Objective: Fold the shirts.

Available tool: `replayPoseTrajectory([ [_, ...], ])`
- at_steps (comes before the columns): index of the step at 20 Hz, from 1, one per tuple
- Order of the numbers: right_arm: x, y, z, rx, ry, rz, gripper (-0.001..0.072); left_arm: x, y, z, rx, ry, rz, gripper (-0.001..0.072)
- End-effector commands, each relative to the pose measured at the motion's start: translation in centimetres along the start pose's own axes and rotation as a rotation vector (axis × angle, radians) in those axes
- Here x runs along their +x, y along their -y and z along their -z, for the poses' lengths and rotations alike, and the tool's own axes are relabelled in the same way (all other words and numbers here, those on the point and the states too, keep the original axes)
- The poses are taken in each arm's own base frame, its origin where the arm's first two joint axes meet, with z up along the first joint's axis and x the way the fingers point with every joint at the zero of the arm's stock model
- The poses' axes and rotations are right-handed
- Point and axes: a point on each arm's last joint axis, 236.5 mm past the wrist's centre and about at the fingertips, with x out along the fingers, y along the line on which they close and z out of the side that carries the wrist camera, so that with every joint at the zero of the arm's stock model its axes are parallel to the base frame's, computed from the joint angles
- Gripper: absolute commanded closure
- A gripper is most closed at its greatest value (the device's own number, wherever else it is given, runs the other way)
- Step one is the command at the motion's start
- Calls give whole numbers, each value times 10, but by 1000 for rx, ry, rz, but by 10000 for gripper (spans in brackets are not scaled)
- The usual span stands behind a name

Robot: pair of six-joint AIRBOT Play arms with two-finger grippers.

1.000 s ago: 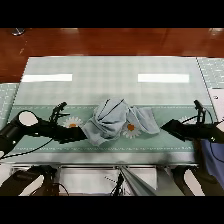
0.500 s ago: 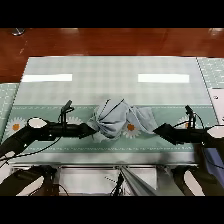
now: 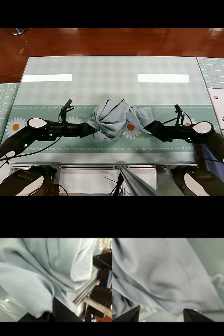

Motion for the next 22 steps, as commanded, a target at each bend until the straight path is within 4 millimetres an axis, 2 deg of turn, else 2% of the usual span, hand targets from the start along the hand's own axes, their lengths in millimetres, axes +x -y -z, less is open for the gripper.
replayPoseTrajectory([
  [1, 24, -12, -12, 23, -7, -21, 119, 0, 2, 3, 14, -10, 7, 686],
  [2, 27, -16, -22, 31, 9, -26, 191, 1, 2, 3, 12, -10, 7, 687],
  [3, 28, -21, -32, 38, 25, -33, 338, 1, 1, 3, 12, -10, 7, 686],
  [4, 28, -27, -40, 25, 33, -39, 543, 1, 1, 3, 12, -11, 7, 686],
  [5, 27, -36, -48, -24, 38, -51, 683, 0, 1, 2, 18, -10, 7, 686],
  [8, 5, -82, -64, -192, 20, -103, 684, -8, 12, -15, 51, 20, 33, 686],
  [9, -9, -104, -75, -277, 24, -104, 684, -16, 24, -30, 69, 44, 59, 687],
  [10, -30, -128, -92, -347, 56, -91, 684, -31, 43, -53, 101, 87, 94, 686],
  [12, -89, -184, -137, -485, 206, -47, 684, -76, 92, -114, 168, 229, 182, 686],
  [13, -128, -215, -159, -545, 315, -29, 684, -108, 121, -148, 186, 327, 224, 687],
  [14, -171, -246, -175, -604, 433, -12, 684, -140, 149, -175, 211, 414, 258, 687],
  [15, -223, -276, -188, -664, 569, 9, 684, -177, 180, -198, 265, 500, 284, 687],
  [16, -274, -302, -191, -715, 695, 26, 684, -210, 209, -211, 325, 571, 297, 687],
  [17, -320, -323, -185, -764, 793, 39, 684, -245, 241, -219, 395, 641, 308, 687],
  [18, -362, -340, -170, -809, 872, 45, 684, -275, 270, -218, 464, 692, 316, 687],
  [19, -394, -352, -150, -844, 925, 35, 684, -305, 298, -212, 542, 737, 318, 687],
  [21, -445, -366, -104, -897, 1028, -16, 684, -350, 342, -185, 699, 804, 283, 687],
  [22, -463, -365, -78, -914, 1059, -34, 684, -365, 353, -172, 740, 830, 240, 687],
])
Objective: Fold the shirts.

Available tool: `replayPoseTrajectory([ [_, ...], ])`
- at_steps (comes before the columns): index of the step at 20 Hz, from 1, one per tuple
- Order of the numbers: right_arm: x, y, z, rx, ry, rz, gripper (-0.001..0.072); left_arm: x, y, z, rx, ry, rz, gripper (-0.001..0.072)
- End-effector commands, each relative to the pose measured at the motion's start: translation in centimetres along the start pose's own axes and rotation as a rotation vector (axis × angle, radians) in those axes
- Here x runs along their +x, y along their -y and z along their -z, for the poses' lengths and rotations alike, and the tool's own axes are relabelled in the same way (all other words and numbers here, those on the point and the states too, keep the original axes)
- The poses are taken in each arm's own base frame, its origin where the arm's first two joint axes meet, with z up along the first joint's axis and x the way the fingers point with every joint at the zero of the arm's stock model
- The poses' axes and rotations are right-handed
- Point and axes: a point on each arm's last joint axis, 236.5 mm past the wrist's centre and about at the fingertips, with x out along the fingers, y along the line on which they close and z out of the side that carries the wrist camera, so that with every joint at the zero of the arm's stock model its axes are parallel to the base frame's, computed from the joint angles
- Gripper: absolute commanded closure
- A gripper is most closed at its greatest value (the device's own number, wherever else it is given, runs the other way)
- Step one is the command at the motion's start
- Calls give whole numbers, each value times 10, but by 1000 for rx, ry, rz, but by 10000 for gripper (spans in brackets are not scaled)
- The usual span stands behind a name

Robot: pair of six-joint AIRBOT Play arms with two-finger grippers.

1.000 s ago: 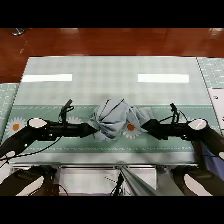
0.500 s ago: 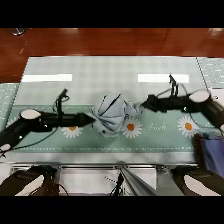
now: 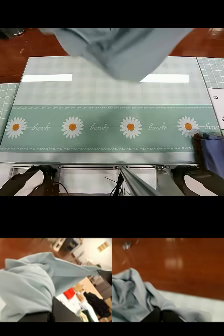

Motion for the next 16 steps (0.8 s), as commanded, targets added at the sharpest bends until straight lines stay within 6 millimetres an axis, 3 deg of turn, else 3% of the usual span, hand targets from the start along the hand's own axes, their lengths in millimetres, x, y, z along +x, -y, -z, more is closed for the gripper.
replayPoseTrajectory([
  [1, -113, -27, -41, -76, 179, 38, 684, -48, 80, -43, 236, 57, -58, 687],
  [5, -193, -38, -18, -120, 239, 80, 683, -100, 89, -30, 422, 59, -413, 687],
  [9, -232, -23, 32, -117, 139, 176, 683, -151, 89, 9, 491, 28, -693, 687],
  [12, -229, -4, 75, -77, 10, 235, 684, -175, 62, 62, 441, -63, -780, 687],
  [14, -210, 7, 114, -32, -114, 248, 684, -184, 18, 111, 339, -176, -835, 687],
  [16, -181, 20, 163, 15, -260, 251, 683, -181, -28, 160, 228, -289, -846, 686],
])
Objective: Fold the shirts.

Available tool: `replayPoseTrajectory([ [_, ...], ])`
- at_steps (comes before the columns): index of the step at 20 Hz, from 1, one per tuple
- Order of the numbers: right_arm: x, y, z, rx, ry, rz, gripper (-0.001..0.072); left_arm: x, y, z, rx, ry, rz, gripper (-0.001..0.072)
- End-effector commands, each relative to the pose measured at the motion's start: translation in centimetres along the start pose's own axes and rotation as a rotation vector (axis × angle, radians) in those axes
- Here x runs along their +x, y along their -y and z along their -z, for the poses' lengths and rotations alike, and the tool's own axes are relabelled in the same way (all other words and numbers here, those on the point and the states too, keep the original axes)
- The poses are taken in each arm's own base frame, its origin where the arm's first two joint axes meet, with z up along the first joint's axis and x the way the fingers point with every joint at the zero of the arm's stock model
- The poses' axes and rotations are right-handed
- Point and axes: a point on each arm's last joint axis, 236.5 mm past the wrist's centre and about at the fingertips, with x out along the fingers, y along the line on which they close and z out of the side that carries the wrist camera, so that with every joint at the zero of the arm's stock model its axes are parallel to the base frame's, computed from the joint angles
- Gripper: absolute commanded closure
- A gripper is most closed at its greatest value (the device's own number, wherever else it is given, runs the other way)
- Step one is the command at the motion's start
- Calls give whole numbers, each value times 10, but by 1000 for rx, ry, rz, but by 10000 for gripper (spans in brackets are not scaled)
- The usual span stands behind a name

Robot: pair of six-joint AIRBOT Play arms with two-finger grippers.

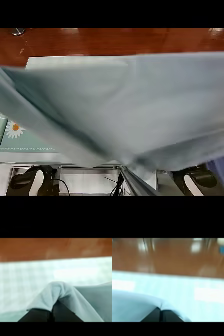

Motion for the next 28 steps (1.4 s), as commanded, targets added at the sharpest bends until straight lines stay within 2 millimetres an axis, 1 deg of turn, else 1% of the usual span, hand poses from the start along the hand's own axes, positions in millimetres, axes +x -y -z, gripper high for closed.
replayPoseTrajectory([
  [1, 49, 13, 90, 57, -277, 31, 683, 47, -33, 102, -101, -243, -54, 687],
  [2, 70, 17, 118, 67, -362, 39, 684, 70, -36, 130, -153, -307, -30, 687],
  [3, 92, 22, 149, 76, -447, 50, 683, 92, -37, 149, -206, -341, -1, 687],
  [4, 113, 29, 175, 87, -505, 72, 684, 115, -36, 163, -272, -355, 37, 687],
  [5, 136, 40, 201, 106, -552, 111, 684, 135, -34, 171, -320, -354, 74, 686],
  [6, 155, 54, 223, 110, -585, 164, 685, 155, -35, 174, -372, -349, 104, 687],
  [7, 173, 73, 241, 110, -613, 237, 685, 173, -36, 176, -423, -352, 125, 686],
  [8, 188, 89, 252, 106, -635, 303, 685, 189, -37, 176, -452, -364, 148, 687],
  [9, 204, 103, 259, 91, -659, 357, 685, 206, -36, 177, -488, -378, 179, 686],
  [10, 221, 112, 262, 78, -667, 389, 685, 221, -33, 179, -512, -393, 210, 686],
  [12, 260, 124, 268, 111, -668, 397, 684, 253, -30, 191, -548, -437, 243, 686],
  [13, 279, 129, 271, 166, -675, 391, 684, 268, -30, 201, -558, -475, 238, 686],
  [15, 312, 139, 275, 319, -684, 368, 684, 289, -20, 218, -560, -556, 254, 686],
  [17, 337, 142, 271, 455, -693, 305, 683, 302, -6, 227, -543, -614, 281, 683],
  [18, 348, 139, 267, 503, -692, 256, 682, 305, 0, 229, -534, -634, 297, 562],
  [19, 355, 138, 262, 542, -689, 224, 654, 306, 5, 229, -528, -652, 314, 101],
  [20, 358, 139, 255, 580, -683, 202, 370, 301, 9, 228, -515, -679, 338, 4],
  [21, 358, 144, 248, 581, -680, 195, 67, 291, 7, 230, -447, -725, 363, 6],
  [22, 351, 155, 240, 568, -684, 211, 82, 274, -2, 236, -361, -797, 380, 6],
  [23, 340, 167, 234, 546, -699, 227, 82, 253, -21, 245, -313, -898, 357, 6],
  [24, 324, 181, 233, 507, -734, 246, 82, 230, -41, 255, -310, -989, 325, 6],
  [25, 303, 197, 242, 464, -794, 282, 83, 211, -60, 262, -337, -1042, 286, 6],
  [26, 278, 215, 258, 459, -861, 353, 84, 199, -77, 266, -413, -1044, 239, 6],
  [27, 260, 226, 274, 483, -892, 394, 94, 192, -87, 270, -498, -1011, 205, 6],
  [28, 248, 227, 291, 541, -894, 411, 94, 186, -90, 277, -587, -966, 192, 6],
])
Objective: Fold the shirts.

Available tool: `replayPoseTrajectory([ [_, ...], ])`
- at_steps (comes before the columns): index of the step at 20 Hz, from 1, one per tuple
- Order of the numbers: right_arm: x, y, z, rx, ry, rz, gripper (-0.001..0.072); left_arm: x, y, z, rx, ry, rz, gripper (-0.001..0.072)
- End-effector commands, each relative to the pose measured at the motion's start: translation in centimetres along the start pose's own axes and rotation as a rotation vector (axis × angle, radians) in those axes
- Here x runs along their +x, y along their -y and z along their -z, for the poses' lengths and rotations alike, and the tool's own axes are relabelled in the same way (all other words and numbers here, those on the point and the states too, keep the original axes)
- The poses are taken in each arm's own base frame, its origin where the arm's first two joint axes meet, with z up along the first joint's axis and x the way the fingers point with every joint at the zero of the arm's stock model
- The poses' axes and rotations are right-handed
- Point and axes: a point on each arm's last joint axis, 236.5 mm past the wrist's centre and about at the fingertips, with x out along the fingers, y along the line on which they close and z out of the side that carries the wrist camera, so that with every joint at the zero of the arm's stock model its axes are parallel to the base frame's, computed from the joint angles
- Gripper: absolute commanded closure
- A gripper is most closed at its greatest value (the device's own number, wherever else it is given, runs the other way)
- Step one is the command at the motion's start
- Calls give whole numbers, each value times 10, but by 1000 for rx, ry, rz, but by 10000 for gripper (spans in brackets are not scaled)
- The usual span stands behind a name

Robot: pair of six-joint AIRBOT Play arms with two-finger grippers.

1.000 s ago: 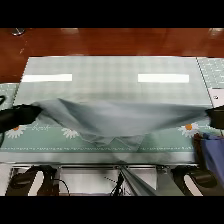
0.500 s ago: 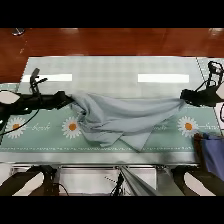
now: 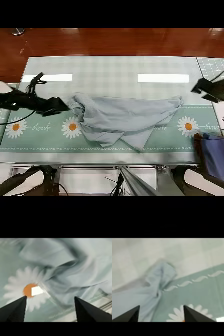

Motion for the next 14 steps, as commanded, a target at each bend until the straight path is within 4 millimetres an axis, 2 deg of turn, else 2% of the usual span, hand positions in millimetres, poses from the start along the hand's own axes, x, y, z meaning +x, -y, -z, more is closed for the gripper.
replayPoseTrajectory([
  [1, 7, 50, 50, 119, -79, 38, 94, -12, -28, 45, -212, 2, 52, 6],
  [2, 19, 44, 63, 173, -56, -19, 94, 0, -21, 57, -262, 14, 114, 6],
  [4, 38, 17, 89, 228, -16, -148, 94, 29, -4, 81, -324, 2, 201, 6],
  [7, 49, -13, 112, 263, 1, -289, 94, 75, 10, 107, -369, -25, 233, 6],
  [10, 50, -18, 121, 240, -28, -309, 94, 105, 30, 117, -350, -37, 243, 6],
  [14, 50, -18, 121, 240, -29, -311, 94, 126, 65, 101, -341, 27, 292, 6],
])
